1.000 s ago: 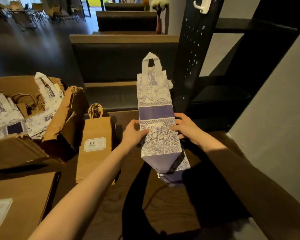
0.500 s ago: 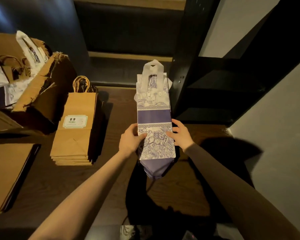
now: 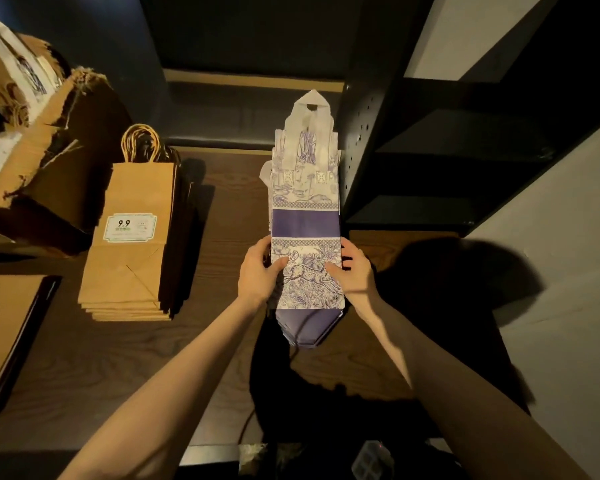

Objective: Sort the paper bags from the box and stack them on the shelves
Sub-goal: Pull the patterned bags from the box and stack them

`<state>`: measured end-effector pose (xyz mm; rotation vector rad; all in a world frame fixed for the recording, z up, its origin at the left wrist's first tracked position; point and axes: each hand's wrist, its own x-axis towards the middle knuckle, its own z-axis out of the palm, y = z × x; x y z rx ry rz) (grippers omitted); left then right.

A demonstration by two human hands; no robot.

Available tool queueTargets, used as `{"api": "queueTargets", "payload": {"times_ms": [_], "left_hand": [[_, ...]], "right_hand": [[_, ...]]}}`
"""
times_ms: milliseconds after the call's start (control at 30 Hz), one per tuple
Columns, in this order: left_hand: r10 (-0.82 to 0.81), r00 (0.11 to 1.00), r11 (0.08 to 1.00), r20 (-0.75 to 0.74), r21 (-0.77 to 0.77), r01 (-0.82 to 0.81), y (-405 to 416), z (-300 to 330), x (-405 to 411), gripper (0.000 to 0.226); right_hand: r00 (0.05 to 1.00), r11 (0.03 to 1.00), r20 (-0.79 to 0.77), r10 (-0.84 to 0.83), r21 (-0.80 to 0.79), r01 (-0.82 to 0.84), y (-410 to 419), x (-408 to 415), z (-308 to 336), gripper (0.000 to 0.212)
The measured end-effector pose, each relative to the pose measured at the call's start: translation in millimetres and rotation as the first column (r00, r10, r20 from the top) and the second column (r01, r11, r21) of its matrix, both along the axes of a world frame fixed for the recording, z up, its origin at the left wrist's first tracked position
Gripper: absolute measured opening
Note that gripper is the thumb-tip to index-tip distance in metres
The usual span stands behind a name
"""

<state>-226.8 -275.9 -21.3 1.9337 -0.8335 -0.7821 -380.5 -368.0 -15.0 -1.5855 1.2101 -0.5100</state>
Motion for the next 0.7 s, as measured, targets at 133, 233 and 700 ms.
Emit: {"api": "queueTargets", "payload": {"times_ms": [133,233,700], "left_hand": [[-0.016,0.999,0.999,-0.031,-0.029,0.015,1,-10,0,0.051],[-0.048,0.999,0.996,-0.022,0.071,0.049,-6,-20,7,0.056],[-0.165,0.979,0.97,-0.117,0.159,0.183,-18,8,0,0.065]], "right_hand": [[1.0,1.0,0.016,-0.017,0.0,0.017,-6,1,-2,0.058],[0.998,0.998,-0.066,0.018,0.054,-0.014,-12,5,-4,0.061],[0.969,0.93,-0.046,0.242,0.295,-0.218,-14,6,-4,0.075]]}}
